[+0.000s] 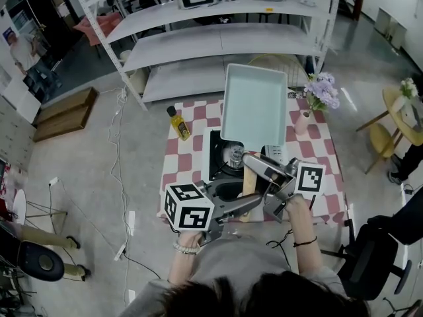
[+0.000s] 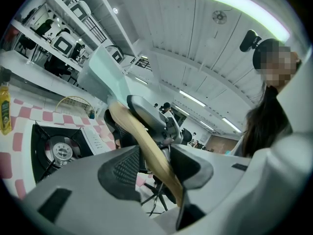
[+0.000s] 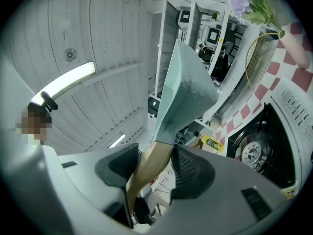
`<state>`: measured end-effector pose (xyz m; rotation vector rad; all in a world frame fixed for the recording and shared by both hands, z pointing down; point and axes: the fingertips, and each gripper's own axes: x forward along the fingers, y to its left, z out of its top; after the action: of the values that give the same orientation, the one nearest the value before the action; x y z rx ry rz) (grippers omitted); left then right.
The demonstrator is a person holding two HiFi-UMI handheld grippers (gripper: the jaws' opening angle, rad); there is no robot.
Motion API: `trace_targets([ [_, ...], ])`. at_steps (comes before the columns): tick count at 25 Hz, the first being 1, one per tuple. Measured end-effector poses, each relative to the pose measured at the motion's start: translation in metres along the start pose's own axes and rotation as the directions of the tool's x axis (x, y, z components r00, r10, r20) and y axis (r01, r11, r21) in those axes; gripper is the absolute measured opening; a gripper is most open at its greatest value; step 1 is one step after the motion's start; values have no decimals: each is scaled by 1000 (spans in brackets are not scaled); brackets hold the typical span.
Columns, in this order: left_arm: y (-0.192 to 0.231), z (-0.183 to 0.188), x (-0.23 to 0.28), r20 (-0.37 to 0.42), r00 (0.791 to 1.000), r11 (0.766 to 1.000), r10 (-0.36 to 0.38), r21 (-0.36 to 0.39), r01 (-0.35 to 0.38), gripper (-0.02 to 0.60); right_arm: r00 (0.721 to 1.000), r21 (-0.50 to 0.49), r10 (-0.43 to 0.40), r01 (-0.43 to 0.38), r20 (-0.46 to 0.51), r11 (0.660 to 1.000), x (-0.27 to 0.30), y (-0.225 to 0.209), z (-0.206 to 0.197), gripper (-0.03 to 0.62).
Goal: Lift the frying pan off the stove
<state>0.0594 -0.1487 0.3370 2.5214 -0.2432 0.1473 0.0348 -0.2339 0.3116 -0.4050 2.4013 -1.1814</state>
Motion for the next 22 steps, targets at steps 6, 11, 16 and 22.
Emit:
trace_targets([
  [6, -1, 3, -2, -2, 1000, 1000, -6, 14, 6, 198, 1000, -7, 6, -6, 8, 1000, 2, 3, 2, 224],
  [11, -1, 3, -1, -1, 1000, 1000, -8, 14, 8, 198, 1000, -6, 9, -8, 10, 1000, 2, 4, 3, 224],
  [16, 0, 2, -1, 2, 1000, 1000, -10, 12, 10, 198, 1000, -6, 10, -10, 9, 1000, 1, 2, 2, 223],
  [22, 1, 3, -1, 3, 1000, 1000, -10, 7, 9, 198, 1000, 6, 12, -13, 9, 1000, 2, 1, 3, 223],
])
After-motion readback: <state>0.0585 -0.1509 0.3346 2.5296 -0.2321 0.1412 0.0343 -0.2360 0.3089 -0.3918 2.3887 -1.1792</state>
